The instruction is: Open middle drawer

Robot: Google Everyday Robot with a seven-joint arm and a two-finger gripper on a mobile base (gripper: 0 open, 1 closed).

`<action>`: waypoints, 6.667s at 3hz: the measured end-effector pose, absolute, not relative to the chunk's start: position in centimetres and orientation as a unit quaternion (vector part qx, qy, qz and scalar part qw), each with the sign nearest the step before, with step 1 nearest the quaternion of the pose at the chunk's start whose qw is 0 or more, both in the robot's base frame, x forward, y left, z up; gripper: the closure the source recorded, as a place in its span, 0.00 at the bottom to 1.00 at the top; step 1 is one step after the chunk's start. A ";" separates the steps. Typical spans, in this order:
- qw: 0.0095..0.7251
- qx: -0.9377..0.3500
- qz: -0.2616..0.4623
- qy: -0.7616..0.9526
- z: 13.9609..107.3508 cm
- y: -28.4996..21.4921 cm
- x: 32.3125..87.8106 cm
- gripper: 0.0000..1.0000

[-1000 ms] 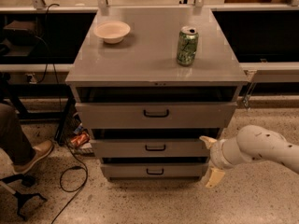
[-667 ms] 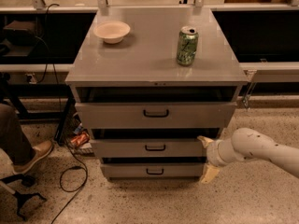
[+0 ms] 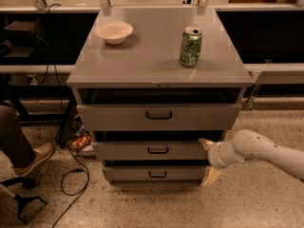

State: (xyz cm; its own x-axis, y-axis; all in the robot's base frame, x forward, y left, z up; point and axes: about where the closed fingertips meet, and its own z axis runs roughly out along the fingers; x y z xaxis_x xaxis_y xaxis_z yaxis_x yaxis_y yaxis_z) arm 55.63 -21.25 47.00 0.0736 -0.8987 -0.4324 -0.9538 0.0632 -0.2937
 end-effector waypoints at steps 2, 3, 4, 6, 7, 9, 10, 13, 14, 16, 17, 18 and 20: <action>0.286 -0.722 0.063 0.627 44.1 -19.4 58.0 0.00; 0.316 -0.731 0.056 0.602 43.3 -17.8 59.7 0.00; 0.329 -0.734 0.046 0.593 42.9 -17.1 60.7 0.00; 0.318 -0.737 -0.011 0.596 42.0 -17.3 64.0 0.00; 0.317 -0.737 -0.012 0.597 42.0 -17.3 64.1 0.00; 0.301 -0.740 -0.038 0.601 41.1 -18.1 64.9 0.00; 0.308 -0.731 -0.036 0.608 40.9 -18.7 64.9 0.25; 0.331 -0.692 -0.026 0.641 42.6 -22.2 62.6 0.95; 0.331 -0.692 -0.026 0.641 43.1 -22.2 62.6 1.00; 0.321 -0.689 -0.028 0.649 42.7 -22.6 60.2 1.00; 0.321 -0.689 -0.028 0.649 42.7 -22.6 60.2 1.00; 0.321 -0.689 -0.028 0.649 42.7 -22.6 60.2 1.00; 0.321 -0.677 -0.035 0.661 42.8 -22.9 58.0 1.00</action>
Offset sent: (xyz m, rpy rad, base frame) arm 0.0390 0.0258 -0.0398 0.0522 -0.0831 0.1844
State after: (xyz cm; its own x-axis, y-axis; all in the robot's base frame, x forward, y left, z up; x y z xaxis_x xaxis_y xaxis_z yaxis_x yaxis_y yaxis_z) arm 57.96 -22.87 42.78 0.1229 -0.9177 -0.3778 -0.8727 0.0814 -0.4814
